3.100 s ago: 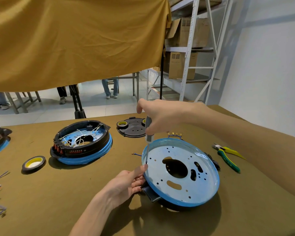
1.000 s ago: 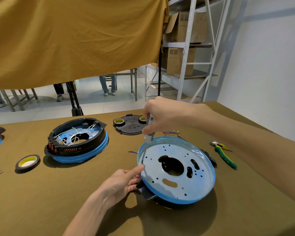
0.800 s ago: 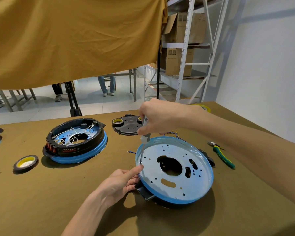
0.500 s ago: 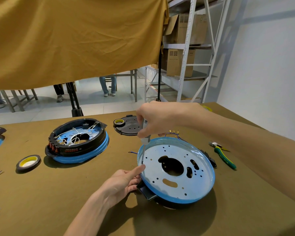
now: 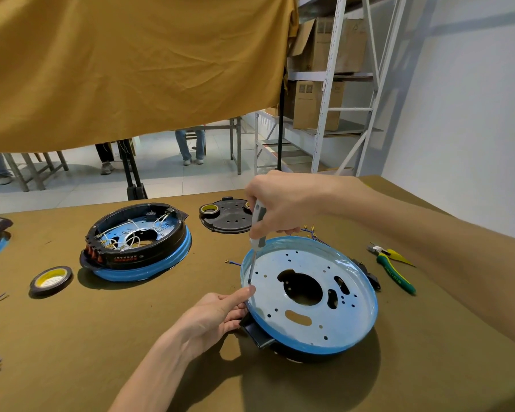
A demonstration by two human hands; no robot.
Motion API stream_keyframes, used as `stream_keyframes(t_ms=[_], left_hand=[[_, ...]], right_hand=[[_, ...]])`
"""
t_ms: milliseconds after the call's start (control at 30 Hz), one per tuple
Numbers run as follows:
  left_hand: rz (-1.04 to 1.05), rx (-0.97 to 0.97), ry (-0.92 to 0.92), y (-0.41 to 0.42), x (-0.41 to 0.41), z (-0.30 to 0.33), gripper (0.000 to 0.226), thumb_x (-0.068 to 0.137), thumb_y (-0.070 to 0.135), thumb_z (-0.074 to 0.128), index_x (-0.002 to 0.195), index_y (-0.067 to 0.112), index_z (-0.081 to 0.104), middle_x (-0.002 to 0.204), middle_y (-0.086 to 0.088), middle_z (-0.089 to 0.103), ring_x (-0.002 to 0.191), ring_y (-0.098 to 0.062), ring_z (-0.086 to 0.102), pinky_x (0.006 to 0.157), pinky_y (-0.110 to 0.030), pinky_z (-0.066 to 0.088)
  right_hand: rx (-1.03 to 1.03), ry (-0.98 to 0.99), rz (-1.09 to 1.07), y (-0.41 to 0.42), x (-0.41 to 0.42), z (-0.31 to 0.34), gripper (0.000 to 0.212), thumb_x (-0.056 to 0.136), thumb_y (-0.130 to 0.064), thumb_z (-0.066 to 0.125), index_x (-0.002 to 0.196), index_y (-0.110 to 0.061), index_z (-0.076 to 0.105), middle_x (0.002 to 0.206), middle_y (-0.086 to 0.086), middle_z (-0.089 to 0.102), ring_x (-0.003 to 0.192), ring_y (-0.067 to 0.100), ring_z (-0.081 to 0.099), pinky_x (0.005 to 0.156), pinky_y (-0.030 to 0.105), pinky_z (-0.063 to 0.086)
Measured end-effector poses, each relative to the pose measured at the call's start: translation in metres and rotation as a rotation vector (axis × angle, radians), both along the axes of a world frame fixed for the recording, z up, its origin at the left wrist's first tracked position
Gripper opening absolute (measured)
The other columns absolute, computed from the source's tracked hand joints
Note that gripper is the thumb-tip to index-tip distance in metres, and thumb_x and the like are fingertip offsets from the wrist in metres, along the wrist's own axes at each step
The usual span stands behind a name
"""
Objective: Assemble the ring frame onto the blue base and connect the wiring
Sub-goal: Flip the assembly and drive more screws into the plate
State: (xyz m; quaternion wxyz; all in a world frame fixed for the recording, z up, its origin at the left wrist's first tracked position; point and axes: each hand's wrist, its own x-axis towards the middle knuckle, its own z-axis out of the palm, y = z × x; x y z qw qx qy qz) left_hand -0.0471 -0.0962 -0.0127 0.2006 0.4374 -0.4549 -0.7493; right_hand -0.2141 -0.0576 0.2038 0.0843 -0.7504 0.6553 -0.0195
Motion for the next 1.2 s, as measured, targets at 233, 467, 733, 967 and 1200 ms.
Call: stream_keyframes(t_ms=[233, 467, 733, 967, 1200], left_hand=[[0.000, -0.001, 0.006, 0.000, 0.000, 0.001, 0.069, 0.048, 0.042, 0.093, 0.098, 0.011, 0.058, 0.101, -0.006, 0.067, 0.093, -0.015, 0.064, 0.085, -0.031, 0.053], [0.008, -0.007, 0.001, 0.003, 0.000, 0.002, 0.087, 0.043, 0.043, 0.095, 0.112, -0.002, 0.064, 0.118, -0.019, 0.072, 0.117, -0.030, 0.066, 0.111, -0.048, 0.049], [0.010, -0.024, 0.006, 0.004, 0.000, 0.003, 0.094, 0.042, 0.045, 0.095, 0.116, -0.002, 0.062, 0.122, -0.020, 0.070, 0.120, -0.031, 0.064, 0.112, -0.048, 0.048], [0.052, -0.010, 0.050, 0.007, -0.003, 0.005, 0.067, 0.056, 0.038, 0.092, 0.105, 0.005, 0.060, 0.109, -0.012, 0.069, 0.103, -0.022, 0.066, 0.086, -0.035, 0.057], [0.139, -0.023, 0.124, 0.001, 0.005, 0.008, 0.078, 0.063, 0.036, 0.090, 0.127, 0.003, 0.060, 0.107, -0.016, 0.078, 0.115, -0.034, 0.067, 0.098, -0.048, 0.056]], right_hand=[[-0.029, -0.007, 0.002, -0.001, 0.000, -0.001, 0.035, 0.088, -0.033, 0.077, 0.091, -0.002, 0.063, 0.067, 0.012, 0.072, 0.036, 0.011, 0.056, 0.036, 0.018, 0.041], [-0.073, 0.025, -0.013, -0.005, 0.006, -0.001, 0.036, 0.085, -0.037, 0.077, 0.082, -0.003, 0.067, 0.064, 0.009, 0.071, 0.043, 0.017, 0.057, 0.033, 0.017, 0.035], [-0.073, 0.039, 0.010, -0.007, 0.010, 0.000, 0.036, 0.087, -0.039, 0.077, 0.077, -0.011, 0.057, 0.059, 0.002, 0.063, 0.044, 0.015, 0.055, 0.035, 0.020, 0.037], [-0.063, -0.059, -0.010, 0.000, 0.006, -0.006, 0.029, 0.092, -0.030, 0.073, 0.089, -0.004, 0.062, 0.062, 0.009, 0.072, 0.042, 0.015, 0.061, 0.039, 0.022, 0.045], [-0.255, -0.682, -0.267, 0.034, -0.063, -0.003, 0.026, 0.088, -0.020, 0.079, 0.095, -0.007, 0.058, 0.071, 0.013, 0.076, 0.061, 0.024, 0.074, 0.052, 0.029, 0.058]])
